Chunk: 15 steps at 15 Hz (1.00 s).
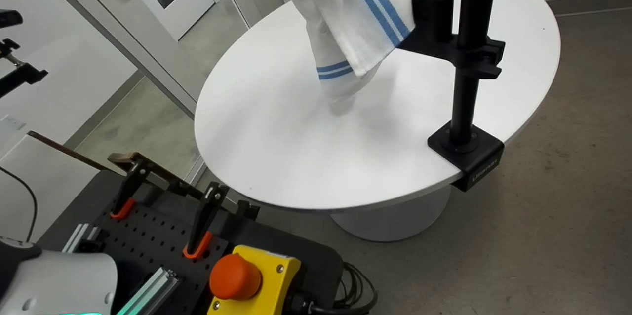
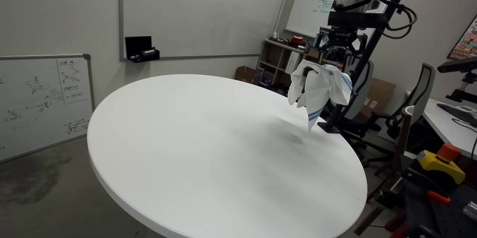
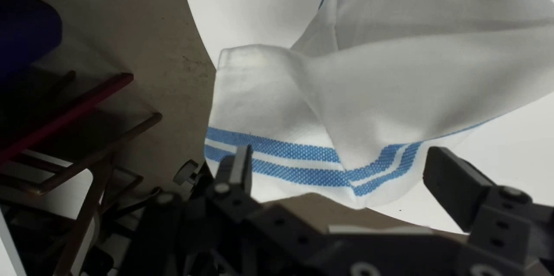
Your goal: Remove the white towel from the black stand
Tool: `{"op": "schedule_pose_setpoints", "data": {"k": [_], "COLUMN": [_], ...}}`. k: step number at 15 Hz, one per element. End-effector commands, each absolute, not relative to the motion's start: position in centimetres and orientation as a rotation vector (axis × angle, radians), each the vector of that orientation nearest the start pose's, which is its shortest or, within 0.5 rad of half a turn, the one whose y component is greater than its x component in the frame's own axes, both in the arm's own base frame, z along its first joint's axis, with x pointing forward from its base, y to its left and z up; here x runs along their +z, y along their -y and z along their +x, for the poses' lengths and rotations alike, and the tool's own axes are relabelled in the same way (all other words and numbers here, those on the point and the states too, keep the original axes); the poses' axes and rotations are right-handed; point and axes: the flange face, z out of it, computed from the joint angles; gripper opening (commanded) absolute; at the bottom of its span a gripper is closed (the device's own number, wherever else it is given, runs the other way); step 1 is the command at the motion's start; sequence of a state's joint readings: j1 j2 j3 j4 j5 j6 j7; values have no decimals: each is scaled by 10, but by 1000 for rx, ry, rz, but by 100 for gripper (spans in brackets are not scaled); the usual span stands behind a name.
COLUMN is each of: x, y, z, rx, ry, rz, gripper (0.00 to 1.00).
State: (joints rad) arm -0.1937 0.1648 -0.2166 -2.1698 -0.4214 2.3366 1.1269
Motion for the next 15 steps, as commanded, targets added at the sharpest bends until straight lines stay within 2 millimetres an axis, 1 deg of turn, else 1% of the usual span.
{"op": "schedule_pose_setpoints", "data": {"k": [1, 2, 3, 4, 5, 6, 7, 8, 9, 12, 13, 14, 15], "x": [314, 312, 310, 309, 307, 306, 306, 307, 308, 310, 310, 310, 310], "y": [224, 223, 223, 222, 222, 221, 221, 220, 219, 218, 217, 217, 217], "z": [516, 517, 518, 518, 518, 519, 520, 521, 522, 525, 525, 525, 526], "rx": [-265, -268, -268, -269, -268, -264, -264, -271, -282, -289, -290, -289, -289], "ry": [-2002, -1998, -1996, -1995, -1997, -1997, -1996, -1993, -1991, -1993, -1995, -1997, -1998], "rz": [-2833, -2838, -2842, -2845, -2847, -2847, -2846, -2844, -2840, -2832, -2830, -2828, -2827], "gripper": [100, 100, 97, 91, 88, 80, 68, 60, 46, 22, 16, 7, 1]}}
